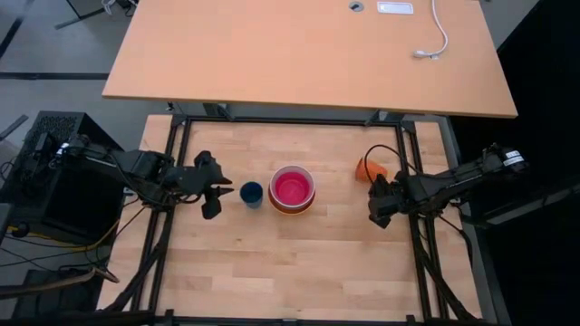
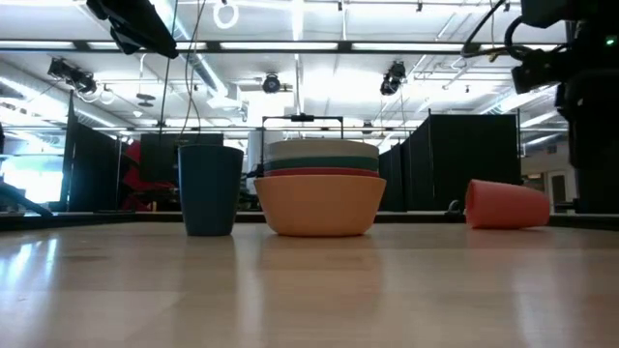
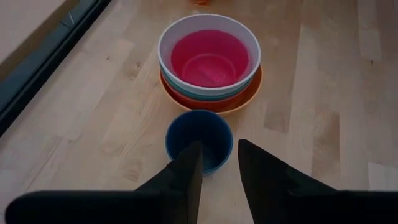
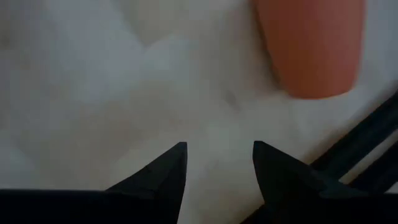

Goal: Nest bowls inside each other
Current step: Put the orange cup to the right of stacked bowls

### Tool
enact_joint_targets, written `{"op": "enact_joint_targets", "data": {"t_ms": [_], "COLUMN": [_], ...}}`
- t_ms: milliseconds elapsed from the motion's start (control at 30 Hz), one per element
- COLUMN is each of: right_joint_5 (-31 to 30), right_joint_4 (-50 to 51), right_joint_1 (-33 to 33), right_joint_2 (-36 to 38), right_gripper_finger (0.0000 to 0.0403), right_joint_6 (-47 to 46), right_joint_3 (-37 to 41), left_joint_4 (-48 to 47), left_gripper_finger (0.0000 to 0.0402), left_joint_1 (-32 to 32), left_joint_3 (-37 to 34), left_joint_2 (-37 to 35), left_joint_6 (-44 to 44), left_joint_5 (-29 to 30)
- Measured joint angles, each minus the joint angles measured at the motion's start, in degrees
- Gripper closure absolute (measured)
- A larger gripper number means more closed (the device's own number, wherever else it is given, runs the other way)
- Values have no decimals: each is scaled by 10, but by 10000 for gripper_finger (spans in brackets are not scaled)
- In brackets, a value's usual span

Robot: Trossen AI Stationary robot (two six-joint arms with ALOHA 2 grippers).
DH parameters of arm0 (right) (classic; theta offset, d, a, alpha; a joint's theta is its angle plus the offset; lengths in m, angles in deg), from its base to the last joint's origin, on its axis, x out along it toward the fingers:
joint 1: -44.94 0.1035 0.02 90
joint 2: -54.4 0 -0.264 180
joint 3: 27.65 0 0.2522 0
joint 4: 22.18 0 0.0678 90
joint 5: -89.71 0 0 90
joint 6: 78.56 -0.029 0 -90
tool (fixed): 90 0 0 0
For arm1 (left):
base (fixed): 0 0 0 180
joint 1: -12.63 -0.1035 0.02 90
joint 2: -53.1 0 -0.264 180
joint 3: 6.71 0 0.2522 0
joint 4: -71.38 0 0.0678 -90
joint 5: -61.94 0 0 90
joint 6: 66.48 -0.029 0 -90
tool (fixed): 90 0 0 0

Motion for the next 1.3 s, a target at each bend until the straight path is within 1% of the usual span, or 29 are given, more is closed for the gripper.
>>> {"op": "enact_joint_targets", "data": {"t_ms": [67,100,600,733,867,1067,1300], "right_joint_5": [-39,-45,-82,-80,-69,-62,-13], "right_joint_4": [-13,-24,-193,-199,-199,-213,-253], "right_joint_1": [-14,-30,-283,-352,-405,-463,-523], "right_joint_2": [0,0,0,0,0,0,-13], "right_gripper_finger": [226,224,195,201,204,195,196], "right_joint_6": [16,29,246,282,301,324,355], "right_joint_3": [0,0,0,0,0,0,0], "left_joint_4": [5,7,29,29,28,28,28], "left_gripper_finger": [310,310,303,307,310,303,305], "left_joint_1": [-1,-1,-1,-1,-1,-1,-1], "left_joint_3": [0,0,0,0,0,0,0], "left_joint_2": [0,0,0,0,0,0,0], "left_joint_6": [-8,-9,-23,-23,-23,-32,-34], "left_joint_5": [1,1,3,4,4,4,4]}}
